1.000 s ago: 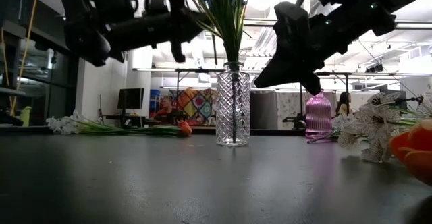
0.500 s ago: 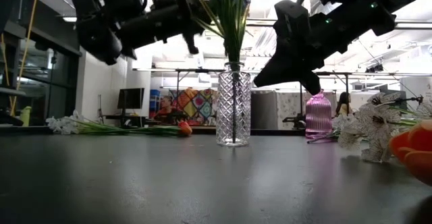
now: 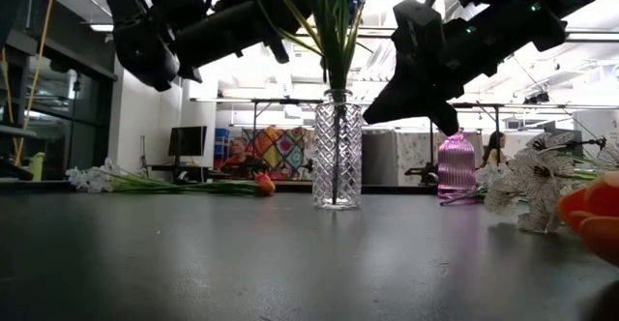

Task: Sort flowers into vase by color
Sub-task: Put the blue flowers into the top transparent vase

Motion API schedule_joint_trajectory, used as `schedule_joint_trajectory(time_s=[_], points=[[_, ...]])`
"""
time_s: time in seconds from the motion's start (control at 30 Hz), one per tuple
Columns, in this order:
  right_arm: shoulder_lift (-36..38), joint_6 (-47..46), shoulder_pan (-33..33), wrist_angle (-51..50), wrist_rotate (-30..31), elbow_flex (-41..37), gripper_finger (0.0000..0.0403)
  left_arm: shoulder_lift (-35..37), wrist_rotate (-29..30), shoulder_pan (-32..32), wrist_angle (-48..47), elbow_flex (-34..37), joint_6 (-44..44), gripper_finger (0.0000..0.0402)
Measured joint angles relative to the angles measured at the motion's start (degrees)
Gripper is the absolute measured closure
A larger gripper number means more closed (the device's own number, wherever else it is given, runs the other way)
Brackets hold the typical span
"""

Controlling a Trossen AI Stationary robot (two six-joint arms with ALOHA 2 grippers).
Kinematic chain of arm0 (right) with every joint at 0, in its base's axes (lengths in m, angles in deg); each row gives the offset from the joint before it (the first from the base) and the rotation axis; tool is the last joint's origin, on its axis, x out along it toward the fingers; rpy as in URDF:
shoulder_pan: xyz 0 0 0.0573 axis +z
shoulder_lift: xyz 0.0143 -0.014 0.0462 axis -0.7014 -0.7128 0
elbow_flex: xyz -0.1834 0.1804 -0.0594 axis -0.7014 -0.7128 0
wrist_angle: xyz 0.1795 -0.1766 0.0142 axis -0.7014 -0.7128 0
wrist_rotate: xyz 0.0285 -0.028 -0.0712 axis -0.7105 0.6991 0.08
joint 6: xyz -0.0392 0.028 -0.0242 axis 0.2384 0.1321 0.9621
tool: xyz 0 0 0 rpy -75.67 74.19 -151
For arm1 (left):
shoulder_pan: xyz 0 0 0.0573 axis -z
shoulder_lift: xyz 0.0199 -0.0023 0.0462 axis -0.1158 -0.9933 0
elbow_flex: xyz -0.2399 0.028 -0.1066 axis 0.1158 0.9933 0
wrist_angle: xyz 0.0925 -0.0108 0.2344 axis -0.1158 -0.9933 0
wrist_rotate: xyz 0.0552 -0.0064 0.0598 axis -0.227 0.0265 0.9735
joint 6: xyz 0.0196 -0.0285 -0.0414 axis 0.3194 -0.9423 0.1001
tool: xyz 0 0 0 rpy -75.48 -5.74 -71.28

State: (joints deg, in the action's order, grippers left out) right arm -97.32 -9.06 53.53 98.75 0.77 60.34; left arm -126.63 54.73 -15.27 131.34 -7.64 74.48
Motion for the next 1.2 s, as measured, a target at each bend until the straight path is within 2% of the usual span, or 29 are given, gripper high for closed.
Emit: schedule_joint_trajectory(time_s=[0.6, 0.9, 1.2], points=[[0.0, 0.67, 0.0, 0.75, -0.01, 0.0, 0.0403, -0.15, -2.26, 1.36, -0.03, -1.95, 2.12, 0.0401], [0.0, 0.54, 0.0, 1.96, -0.04, 0.0, 0.0403, -5.0, -1.99, 1.62, 0.12, -3.39, 0.77, 0.0401], [0.02, 0.88, 0.0, 3.27, -0.04, -0.02, 0.0403, -5.3, -2.17, 1.51, -0.04, -5.28, 2.59, 0.0401]])
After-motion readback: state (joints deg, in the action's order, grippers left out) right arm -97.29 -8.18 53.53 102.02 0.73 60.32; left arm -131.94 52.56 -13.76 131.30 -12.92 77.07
